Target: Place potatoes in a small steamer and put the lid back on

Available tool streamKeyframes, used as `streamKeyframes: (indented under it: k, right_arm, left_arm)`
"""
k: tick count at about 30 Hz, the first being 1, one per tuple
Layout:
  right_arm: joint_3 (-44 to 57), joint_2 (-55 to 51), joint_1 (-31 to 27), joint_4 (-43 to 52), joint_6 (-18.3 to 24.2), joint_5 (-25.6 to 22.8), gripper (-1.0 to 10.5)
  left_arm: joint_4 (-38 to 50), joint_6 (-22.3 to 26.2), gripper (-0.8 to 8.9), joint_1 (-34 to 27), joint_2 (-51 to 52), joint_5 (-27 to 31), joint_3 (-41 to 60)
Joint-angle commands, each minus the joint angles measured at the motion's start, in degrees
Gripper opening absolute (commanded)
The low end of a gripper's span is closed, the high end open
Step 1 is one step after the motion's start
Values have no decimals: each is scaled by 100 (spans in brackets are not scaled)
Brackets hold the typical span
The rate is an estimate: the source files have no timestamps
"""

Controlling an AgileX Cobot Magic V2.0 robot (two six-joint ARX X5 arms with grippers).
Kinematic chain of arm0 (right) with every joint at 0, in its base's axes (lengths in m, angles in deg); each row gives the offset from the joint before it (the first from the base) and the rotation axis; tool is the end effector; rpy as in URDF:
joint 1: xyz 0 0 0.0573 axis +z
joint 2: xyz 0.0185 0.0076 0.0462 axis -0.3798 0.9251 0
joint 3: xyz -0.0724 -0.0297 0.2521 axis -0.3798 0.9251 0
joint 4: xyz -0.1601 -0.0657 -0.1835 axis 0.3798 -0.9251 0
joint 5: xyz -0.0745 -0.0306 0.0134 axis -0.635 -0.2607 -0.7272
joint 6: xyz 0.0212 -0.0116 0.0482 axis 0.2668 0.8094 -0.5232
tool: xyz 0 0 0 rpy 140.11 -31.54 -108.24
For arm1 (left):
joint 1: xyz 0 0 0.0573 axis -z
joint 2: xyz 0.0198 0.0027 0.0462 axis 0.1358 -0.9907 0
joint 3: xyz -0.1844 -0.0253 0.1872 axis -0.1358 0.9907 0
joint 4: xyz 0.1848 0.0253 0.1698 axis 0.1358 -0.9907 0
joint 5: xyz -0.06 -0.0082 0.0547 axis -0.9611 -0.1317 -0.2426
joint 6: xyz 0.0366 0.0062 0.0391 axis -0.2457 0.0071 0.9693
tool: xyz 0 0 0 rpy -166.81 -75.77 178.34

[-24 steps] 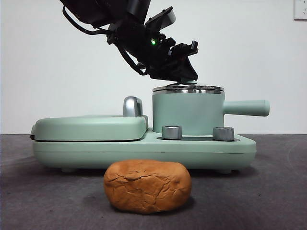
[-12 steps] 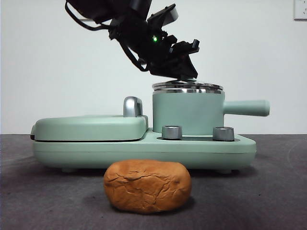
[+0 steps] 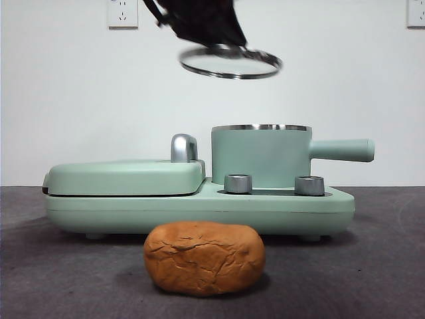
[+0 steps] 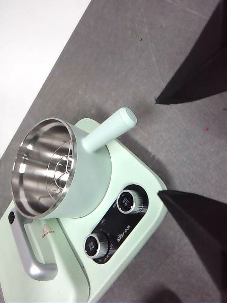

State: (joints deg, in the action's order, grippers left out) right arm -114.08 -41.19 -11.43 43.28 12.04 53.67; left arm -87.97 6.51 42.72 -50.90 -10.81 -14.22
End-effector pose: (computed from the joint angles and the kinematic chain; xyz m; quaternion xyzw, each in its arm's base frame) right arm 0.1128 0.0285 0.2958 -0.1654 0.1748 0.2397 0.9405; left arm 0.3166 -0.2263 0.3568 0.1245 0.1400 -0.3783 0.9065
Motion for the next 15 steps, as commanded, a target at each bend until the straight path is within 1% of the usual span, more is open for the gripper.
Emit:
streamKeyframes:
  k: [1, 2, 5, 7, 11, 15]
  right_arm:
    - [-111, 17, 72, 52, -98, 20, 286]
    - [-111, 17, 109, 52, -96, 37, 286]
    - [-111, 17, 269, 55, -92, 173, 287]
    - [-111, 20, 400, 55, -68, 323, 287]
    - [-109, 138, 765, 57, -9, 531, 288]
    - [-109, 435, 1189, 57, 46, 529, 289]
  left_arm:
    - [-789, 33, 10, -72, 278, -4, -177]
    - [-1126, 35, 10, -131, 424, -7, -166]
    - [-1725, 31, 12, -297, 734, -4, -103]
    - [-1923, -11, 12, -415, 918, -4, -24]
    - [-1816, -184, 12, -684, 1434, 13, 433]
    - [-1759, -293, 12, -887, 2031, 190, 1045]
